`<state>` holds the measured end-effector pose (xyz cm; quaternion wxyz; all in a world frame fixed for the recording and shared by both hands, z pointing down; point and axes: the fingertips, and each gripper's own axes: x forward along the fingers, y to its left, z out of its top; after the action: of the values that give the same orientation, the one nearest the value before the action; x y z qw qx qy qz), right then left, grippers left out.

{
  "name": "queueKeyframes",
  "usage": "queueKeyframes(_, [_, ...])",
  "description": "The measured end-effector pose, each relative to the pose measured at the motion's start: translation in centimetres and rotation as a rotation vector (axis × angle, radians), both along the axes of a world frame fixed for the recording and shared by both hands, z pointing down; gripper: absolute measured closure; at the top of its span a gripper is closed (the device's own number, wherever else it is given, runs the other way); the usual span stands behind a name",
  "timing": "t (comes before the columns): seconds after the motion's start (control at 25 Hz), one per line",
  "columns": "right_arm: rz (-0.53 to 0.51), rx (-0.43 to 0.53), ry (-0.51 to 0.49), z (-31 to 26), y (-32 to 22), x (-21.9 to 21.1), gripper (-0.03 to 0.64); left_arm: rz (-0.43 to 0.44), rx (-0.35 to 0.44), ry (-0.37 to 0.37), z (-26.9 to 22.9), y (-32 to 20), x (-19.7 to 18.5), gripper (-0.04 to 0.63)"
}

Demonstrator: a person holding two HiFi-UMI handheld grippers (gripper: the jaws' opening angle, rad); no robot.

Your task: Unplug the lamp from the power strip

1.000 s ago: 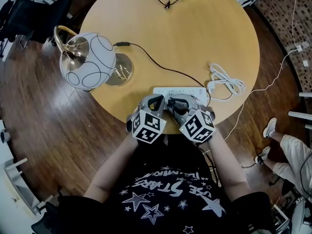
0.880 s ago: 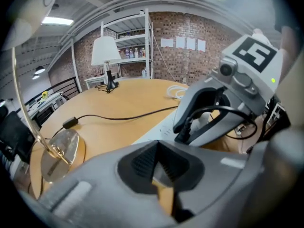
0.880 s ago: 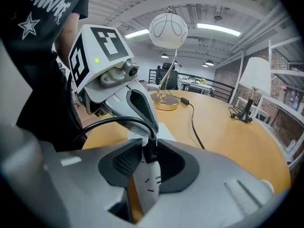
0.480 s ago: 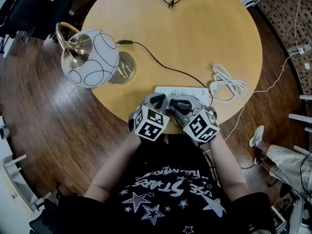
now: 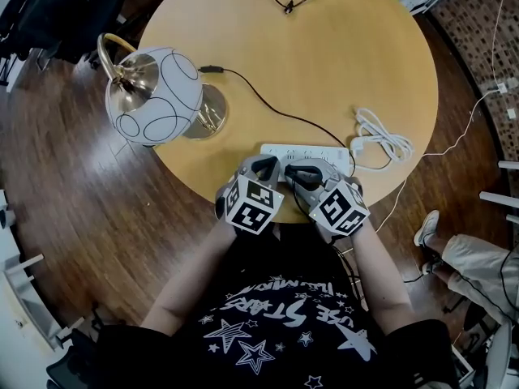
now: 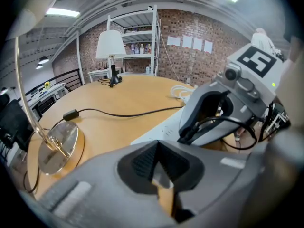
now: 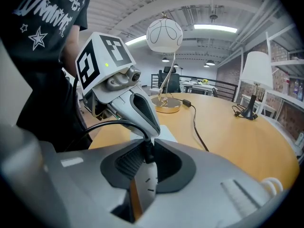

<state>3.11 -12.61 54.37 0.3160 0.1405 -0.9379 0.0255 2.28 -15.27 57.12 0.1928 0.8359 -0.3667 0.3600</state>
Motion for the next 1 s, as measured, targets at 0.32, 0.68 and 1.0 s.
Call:
queueKeyframes(0.32, [0.064, -0.005, -0.192, -4.1, -1.6, -0.3, 0.555, -0.009, 0.007, 0.011, 0.0, 0.0, -0.2, 0.591])
queueKeyframes(0.68, [0.103, 0.035, -0.205, -6.4, -2.4, 1.2, 0.554, -0.016, 0.004, 0.034, 0.2, 0.0, -0.3, 0.591])
queueKeyframes(1.0, [0.198, 0.056, -0.229, -8.6, -2.6, 2.8, 0.552, -0.013, 0.028, 0.041, 0.5, -0.4, -0.2, 0.591])
